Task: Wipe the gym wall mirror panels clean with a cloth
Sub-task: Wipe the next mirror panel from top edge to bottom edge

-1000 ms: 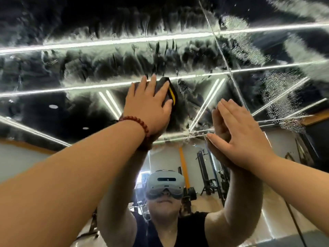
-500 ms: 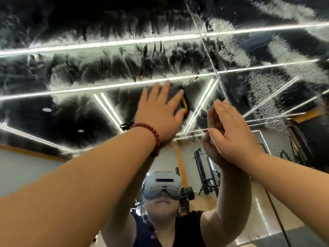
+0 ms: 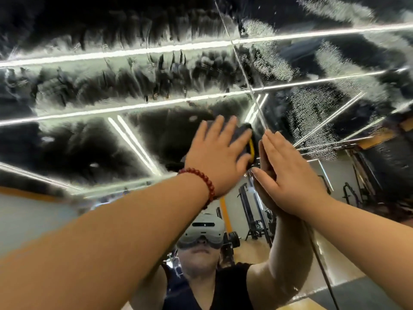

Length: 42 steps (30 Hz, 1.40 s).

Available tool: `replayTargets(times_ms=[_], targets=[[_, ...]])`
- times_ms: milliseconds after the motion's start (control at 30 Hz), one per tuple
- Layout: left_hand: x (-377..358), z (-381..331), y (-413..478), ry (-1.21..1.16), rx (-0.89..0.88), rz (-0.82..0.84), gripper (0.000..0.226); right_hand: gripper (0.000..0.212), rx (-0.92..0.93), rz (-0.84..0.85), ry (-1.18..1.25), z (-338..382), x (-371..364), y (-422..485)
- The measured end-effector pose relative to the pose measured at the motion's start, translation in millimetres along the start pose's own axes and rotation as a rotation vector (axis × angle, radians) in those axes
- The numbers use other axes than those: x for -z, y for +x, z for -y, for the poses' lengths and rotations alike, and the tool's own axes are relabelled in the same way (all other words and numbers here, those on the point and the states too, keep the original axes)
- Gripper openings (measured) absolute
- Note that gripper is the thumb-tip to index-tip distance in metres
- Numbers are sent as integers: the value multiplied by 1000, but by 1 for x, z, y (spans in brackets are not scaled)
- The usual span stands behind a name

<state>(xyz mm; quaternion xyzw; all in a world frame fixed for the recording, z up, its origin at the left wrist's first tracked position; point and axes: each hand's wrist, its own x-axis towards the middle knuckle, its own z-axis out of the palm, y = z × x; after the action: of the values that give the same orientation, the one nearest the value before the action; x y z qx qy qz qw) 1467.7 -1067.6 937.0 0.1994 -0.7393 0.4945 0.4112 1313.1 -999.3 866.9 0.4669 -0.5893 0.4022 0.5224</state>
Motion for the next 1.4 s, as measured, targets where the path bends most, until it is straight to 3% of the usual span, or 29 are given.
replayTargets(times_ms=[100,267,333,467,533,600,700,767,833,1033,1100,1267,1333,1400], targets=[[5,11,11,50,-177,27,59,92,-30,-11,-20,-1,-2,-1],[19,64,47,15,198,22,58,94,-36,19,-20,-2,-1,-1],[16,44,42,41,147,9,58,94,-37,20,1,-2,-1,-2],[7,-10,6,79,-201,30,59,92,-24,-19,84,-5,-2,-4],[10,-4,7,75,-307,71,59,94,-18,-17,108,-6,-2,-7],[14,19,26,80,-257,58,59,98,-9,-9,101,-6,-1,-8],[21,53,60,60,8,54,59,99,-43,-24,125,-6,-1,-9],[18,52,69,40,89,50,58,93,-66,-54,195,-7,-1,-10],[18,34,67,35,40,36,60,86,-85,-69,245,-8,-1,-11],[10,-20,24,96,-373,76,64,81,-151,-155,237,-10,0,-14],[13,-9,31,100,-371,82,65,77,-136,-126,232,-10,2,-16],[18,19,59,20,22,65,62,85,-72,-6,144,-17,4,-28],[15,3,51,45,-46,43,61,90,-66,-20,152,-19,1,-31],[12,-16,29,51,-224,36,61,90,-63,-44,189,-20,0,-32]])
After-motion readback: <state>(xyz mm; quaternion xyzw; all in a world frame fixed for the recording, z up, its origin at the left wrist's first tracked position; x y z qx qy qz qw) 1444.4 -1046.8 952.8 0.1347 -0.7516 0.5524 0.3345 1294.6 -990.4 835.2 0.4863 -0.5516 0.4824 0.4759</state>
